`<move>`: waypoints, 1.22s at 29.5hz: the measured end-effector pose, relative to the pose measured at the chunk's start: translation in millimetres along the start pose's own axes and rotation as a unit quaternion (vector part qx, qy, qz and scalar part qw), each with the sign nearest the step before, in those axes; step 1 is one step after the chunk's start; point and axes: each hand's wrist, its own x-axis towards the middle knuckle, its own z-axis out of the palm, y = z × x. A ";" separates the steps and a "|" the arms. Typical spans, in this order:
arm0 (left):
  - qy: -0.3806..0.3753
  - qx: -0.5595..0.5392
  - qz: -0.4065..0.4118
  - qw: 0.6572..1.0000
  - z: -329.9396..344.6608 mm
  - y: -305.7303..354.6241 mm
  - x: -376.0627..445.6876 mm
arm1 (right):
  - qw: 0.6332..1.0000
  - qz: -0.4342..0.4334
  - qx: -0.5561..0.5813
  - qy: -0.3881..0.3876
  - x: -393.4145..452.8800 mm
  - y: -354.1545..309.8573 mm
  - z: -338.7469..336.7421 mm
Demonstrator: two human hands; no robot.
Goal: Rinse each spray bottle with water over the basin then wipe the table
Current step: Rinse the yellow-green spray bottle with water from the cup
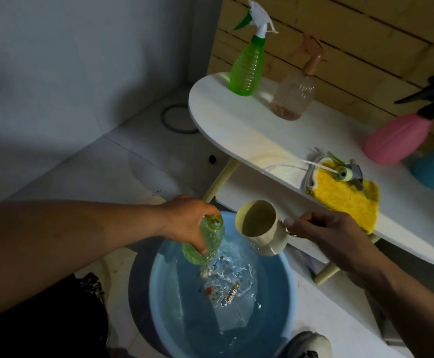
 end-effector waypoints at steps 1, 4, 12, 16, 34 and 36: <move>-0.002 -0.002 0.002 1.000 0.3 -0.8 -0.1 | 1.000 -0.010 0.002 0.010 -0.4 -4.0 1.0; -0.009 0.005 0.007 1.000 2.4 1.8 3.4 | 0.999 -0.043 -0.004 0.026 0.2 -10.3 3.5; -0.006 -0.009 0.002 1.000 3.9 7.5 9.7 | 0.994 -0.086 -0.052 0.040 0.0 -20.3 10.4; -0.008 0.002 0.009 1.000 3.7 8.4 10.2 | 0.989 -0.099 -0.091 0.053 -1.2 -23.3 11.1; -0.010 0.002 0.018 1.000 5.1 9.9 12.0 | 0.960 -0.134 -0.218 0.115 -11.5 -32.3 12.0; -0.007 0.010 0.017 1.000 5.7 9.5 12.9 | 0.956 -0.140 -0.227 0.122 -12.7 -33.5 12.3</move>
